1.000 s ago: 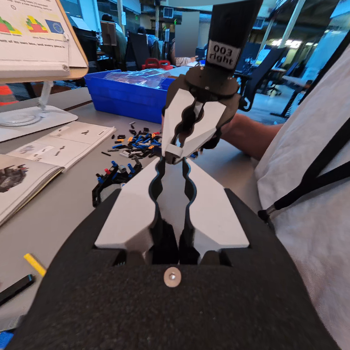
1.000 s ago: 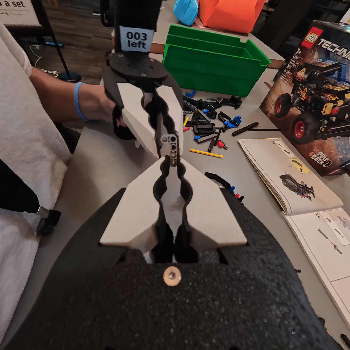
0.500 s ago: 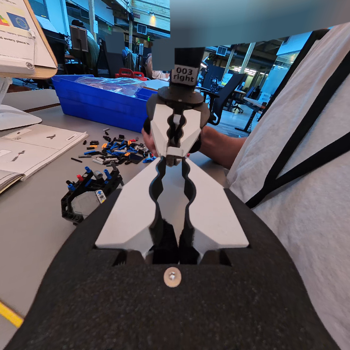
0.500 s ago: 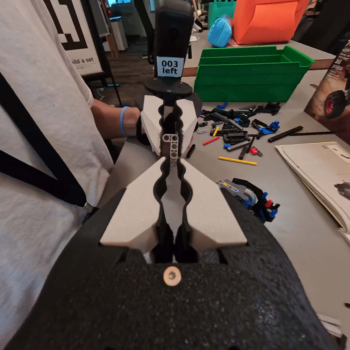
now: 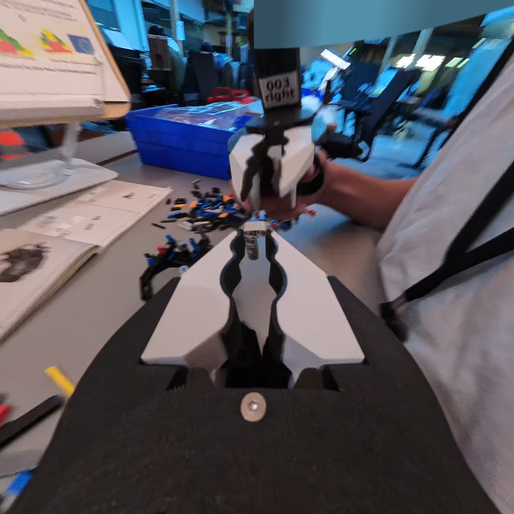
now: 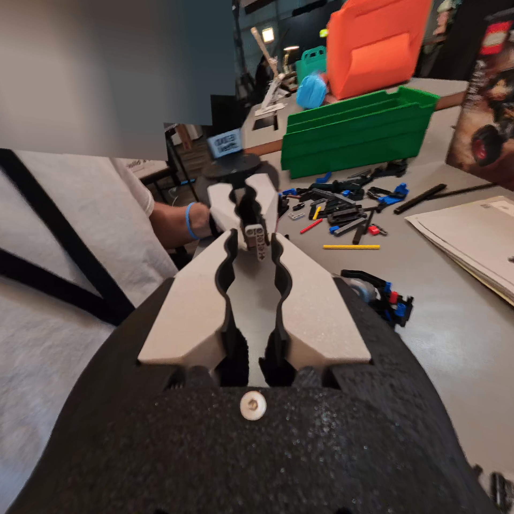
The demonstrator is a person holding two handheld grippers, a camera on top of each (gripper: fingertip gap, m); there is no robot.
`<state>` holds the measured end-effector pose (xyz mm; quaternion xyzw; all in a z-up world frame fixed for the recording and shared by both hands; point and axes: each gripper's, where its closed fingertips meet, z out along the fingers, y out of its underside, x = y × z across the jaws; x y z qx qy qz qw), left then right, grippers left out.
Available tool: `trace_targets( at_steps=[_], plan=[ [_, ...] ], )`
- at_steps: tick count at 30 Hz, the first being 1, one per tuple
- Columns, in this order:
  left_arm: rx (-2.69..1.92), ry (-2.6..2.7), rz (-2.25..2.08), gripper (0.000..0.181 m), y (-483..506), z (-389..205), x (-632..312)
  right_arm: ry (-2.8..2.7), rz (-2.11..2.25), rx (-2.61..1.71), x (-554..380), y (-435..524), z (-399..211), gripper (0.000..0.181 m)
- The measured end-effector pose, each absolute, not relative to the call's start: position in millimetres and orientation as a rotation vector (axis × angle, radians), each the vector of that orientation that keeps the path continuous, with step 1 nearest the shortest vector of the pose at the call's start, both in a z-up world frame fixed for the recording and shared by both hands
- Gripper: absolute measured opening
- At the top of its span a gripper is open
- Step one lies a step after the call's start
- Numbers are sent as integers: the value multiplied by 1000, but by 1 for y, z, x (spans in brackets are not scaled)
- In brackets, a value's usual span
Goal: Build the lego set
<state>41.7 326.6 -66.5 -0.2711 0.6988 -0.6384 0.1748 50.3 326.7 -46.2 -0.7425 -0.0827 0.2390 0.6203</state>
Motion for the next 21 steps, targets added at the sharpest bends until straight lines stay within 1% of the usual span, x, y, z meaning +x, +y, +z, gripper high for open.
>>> trace_targets(
  at_steps=[4, 7, 9, 10, 12, 15, 16, 18, 21],
  plan=[
    [-644, 1893, -1353, 12, 341, -76, 59, 28, 794, -1776, 57, 335, -57, 25],
    [-549, 1843, -1164, 12, 343, -76, 62, 75, 859, -1779, 52, 342, -64, 28],
    [-520, 1842, -1094, 12, 342, -79, 63, 80, 891, -1766, 46, 346, -65, 28],
    [-506, 1829, -1054, 12, 344, -79, 65, 97, 879, -1780, 47, 348, -68, 27],
    [-476, 1831, -960, 13, 346, -83, 67, 114, 803, -1823, 52, 352, -77, 18],
    [-435, 1803, -803, 12, 348, -87, 72, 127, 733, -1860, 53, 356, -84, 17],
    [-426, 1802, -754, 12, 348, -89, 73, 128, 679, -1889, 56, 357, -88, 11],
    [-399, 1782, -683, 11, 349, -90, 75, 106, 594, -1915, 58, 357, -90, 8],
    [-475, 1823, -751, 11, 350, -97, 76, 106, 501, -1949, 62, 358, -94, 7]
  ],
)
